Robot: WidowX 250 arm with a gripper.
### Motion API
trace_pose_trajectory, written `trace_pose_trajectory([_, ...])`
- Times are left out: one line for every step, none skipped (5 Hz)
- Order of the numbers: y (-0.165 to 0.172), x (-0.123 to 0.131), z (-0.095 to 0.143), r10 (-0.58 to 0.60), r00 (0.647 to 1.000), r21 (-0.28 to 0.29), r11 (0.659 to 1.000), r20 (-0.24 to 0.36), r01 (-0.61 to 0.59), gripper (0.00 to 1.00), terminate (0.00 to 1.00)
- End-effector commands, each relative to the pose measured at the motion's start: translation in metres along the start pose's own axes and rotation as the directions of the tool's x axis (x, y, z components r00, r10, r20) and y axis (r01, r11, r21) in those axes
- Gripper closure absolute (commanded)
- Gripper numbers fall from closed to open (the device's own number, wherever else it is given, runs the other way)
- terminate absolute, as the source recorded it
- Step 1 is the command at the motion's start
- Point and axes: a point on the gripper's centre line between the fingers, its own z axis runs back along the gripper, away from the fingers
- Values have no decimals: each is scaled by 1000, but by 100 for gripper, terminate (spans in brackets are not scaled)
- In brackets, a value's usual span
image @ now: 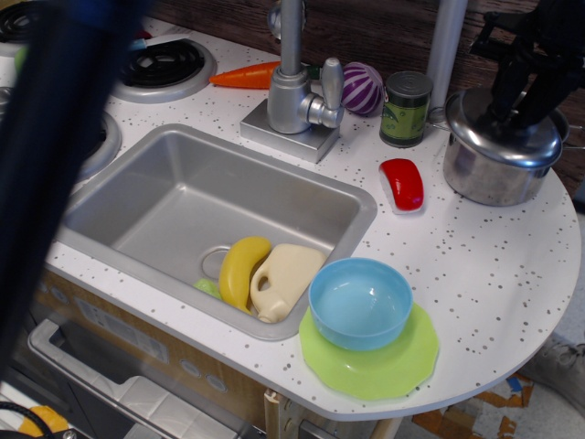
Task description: Take lid off pot or pan
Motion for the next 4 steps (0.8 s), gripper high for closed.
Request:
trace_pose_trajectory([9,-28,23,86,996,-64,994,30,-83,100,0])
trace_pose_trajectory([3,-41,-8,119,991,-137,984,54,-110,100,0])
trace_pose_trajectory([0,-46,-41,106,990,-143,985,90,-92,100,0])
trace_pose_trajectory([2,-47,-59,88,992,-194,979,92,-69,100,0])
